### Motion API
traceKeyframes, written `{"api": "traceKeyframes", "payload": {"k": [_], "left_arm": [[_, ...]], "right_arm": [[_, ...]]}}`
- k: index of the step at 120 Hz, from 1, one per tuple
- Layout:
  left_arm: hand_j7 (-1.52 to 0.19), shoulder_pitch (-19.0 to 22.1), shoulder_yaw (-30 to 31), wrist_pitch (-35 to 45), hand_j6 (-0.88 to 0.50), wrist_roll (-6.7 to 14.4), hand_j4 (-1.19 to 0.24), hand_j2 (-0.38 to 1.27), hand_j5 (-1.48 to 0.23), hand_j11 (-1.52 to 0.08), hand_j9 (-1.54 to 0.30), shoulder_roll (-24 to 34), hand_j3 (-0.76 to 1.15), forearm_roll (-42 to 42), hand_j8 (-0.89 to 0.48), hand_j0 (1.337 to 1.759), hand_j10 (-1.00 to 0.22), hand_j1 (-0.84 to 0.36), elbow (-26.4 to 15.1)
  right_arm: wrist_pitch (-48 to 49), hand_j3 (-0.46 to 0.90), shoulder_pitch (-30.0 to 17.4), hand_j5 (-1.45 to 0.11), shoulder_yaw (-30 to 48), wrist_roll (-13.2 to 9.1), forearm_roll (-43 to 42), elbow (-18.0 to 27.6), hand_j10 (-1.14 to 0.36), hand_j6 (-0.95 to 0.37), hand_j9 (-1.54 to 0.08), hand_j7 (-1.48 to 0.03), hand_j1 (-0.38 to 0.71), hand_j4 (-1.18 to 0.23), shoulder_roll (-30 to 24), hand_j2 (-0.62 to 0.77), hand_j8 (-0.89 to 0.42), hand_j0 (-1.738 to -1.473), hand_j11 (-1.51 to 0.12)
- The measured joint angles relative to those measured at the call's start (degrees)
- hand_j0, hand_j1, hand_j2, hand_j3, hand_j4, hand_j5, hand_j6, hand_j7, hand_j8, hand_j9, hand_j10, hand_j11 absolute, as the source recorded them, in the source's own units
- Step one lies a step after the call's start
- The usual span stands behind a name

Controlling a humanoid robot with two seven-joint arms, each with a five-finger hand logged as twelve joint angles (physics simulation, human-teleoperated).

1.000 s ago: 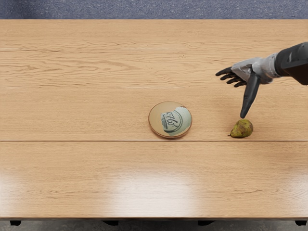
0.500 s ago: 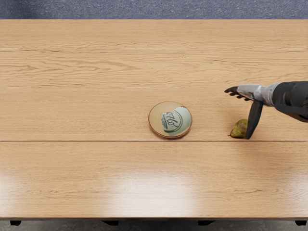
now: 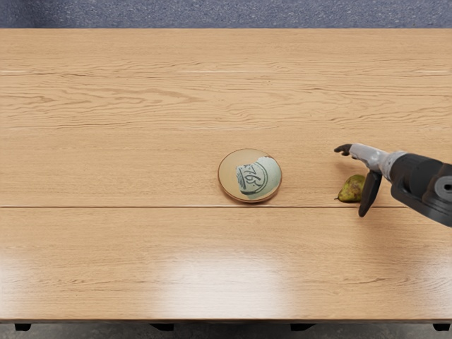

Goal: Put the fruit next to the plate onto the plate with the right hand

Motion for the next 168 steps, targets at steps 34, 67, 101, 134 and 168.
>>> {"api": "traceKeyframes", "payload": {"k": [34, 67, 101, 134, 168], "left_arm": [[-0.02, 0.0, 0.01, 0.0, -0.01, 0.0, -0.01, 0.0, -0.02, -0.02, -0.02, 0.0, 0.0, -0.01, -0.01, 1.658, -0.01, 0.33, 0.0], [-0.02, 0.0, 0.03, 0.0, -0.01, 0.0, -0.01, 0.0, -0.02, -0.02, -0.02, 0.0, 0.0, -0.01, -0.01, 1.658, -0.01, 0.33, 0.0], [-0.02, 0.35, -0.03, -0.01, -0.01, 0.0, -0.01, 0.0, -0.02, -0.02, -0.02, 0.0, 0.0, 0.0, -0.01, 1.658, -0.01, 0.33, 0.0], [-0.02, 0.27, 0.04, 0.0, -0.01, 0.0, -0.01, 0.0, -0.02, -0.02, -0.02, 0.0, 0.0, 0.05, -0.01, 1.658, -0.01, 0.33, 0.0], [-0.02, 0.18, 0.04, 0.0, -0.01, 0.0, -0.01, 0.0, -0.02, -0.02, -0.02, 0.0, 0.0, 0.07, -0.01, 1.658, -0.01, 0.33, 0.0]], "right_arm": [[-3.8, 0.0, -2.91, -0.19, 0.38, 0.0, -6.78, -0.03, -0.15, -0.15, -0.19, -0.19, -0.18, -0.15, 0.87, -0.03, -0.15, -1.658, -0.19], [-4.44, 0.0, -4.53, -0.31, 0.67, 0.0, -7.93, 0.5, -0.24, -0.24, -0.31, -0.31, -0.07, -0.24, 1.8, -0.04, -0.24, -1.658, -0.31], [-4.45, 0.0, -4.68, -0.4, 0.98, 0.0, -8.04, 2.46, -0.31, -0.32, -0.4, -0.4, 0.02, -0.31, 0.66, -0.06, -0.31, -1.658, -0.4], [-4.5, 0.0, -5.17, -0.48, 0.92, 0.0, -8.07, 2.75, -0.37, -0.38, -0.48, -0.48, 0.09, -0.37, -0.72, -0.07, -0.38, -1.658, -0.48], [-4.54, 0.0, -5.86, -0.56, 0.95, 0.0, -8.31, 2.76, -0.43, -0.43, -0.56, -0.56, 0.16, -0.43, -2.2, -0.08, -0.43, -1.658, -0.56]]}}
